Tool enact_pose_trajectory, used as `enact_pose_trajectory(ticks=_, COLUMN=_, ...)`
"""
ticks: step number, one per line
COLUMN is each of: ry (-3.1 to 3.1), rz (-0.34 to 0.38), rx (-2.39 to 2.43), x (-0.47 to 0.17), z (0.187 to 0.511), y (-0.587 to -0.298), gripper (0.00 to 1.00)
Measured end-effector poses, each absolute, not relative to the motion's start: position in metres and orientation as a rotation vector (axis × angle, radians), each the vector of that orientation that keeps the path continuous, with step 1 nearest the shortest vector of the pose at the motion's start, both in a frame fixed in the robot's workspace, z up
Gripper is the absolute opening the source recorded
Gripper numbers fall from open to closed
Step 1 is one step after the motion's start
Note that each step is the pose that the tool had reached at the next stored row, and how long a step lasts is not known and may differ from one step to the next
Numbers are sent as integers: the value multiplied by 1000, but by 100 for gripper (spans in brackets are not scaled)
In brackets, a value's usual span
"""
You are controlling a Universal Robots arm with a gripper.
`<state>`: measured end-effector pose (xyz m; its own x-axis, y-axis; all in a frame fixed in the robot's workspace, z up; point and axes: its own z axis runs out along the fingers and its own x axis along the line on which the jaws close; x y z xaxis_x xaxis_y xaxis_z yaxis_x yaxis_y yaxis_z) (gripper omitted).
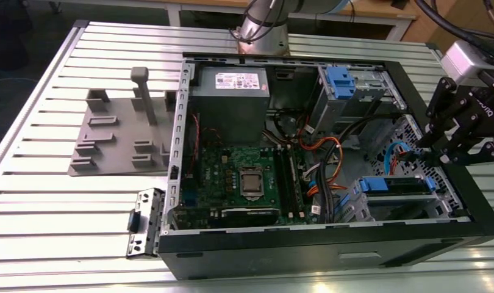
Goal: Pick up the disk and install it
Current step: 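Insert the first disk wire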
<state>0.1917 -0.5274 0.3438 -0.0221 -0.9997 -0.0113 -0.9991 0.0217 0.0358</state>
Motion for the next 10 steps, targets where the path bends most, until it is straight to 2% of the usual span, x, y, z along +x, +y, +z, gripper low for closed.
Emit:
enact_pose_trajectory(ticks=4, ry=-2233, rz=-52, rx=2185, x=192, z=344, y=-527, gripper=40)
enact_pose_trajectory(ticks=6, ry=-2233, rz=-52, rx=2185, x=192, z=344, y=-527, gripper=27)
enact_pose_trajectory(ticks=7, ry=-2233, rz=-52, rx=2185, x=192, z=344, y=-527, gripper=27)
enact_pose_trajectory(ticks=8, ry=-2233, rz=-52, rx=2185, x=192, z=344, y=-527, gripper=22)
enact_pose_trajectory(ticks=10, ry=-2233, rz=-52, rx=2185, x=192, z=344, y=-527, gripper=19)
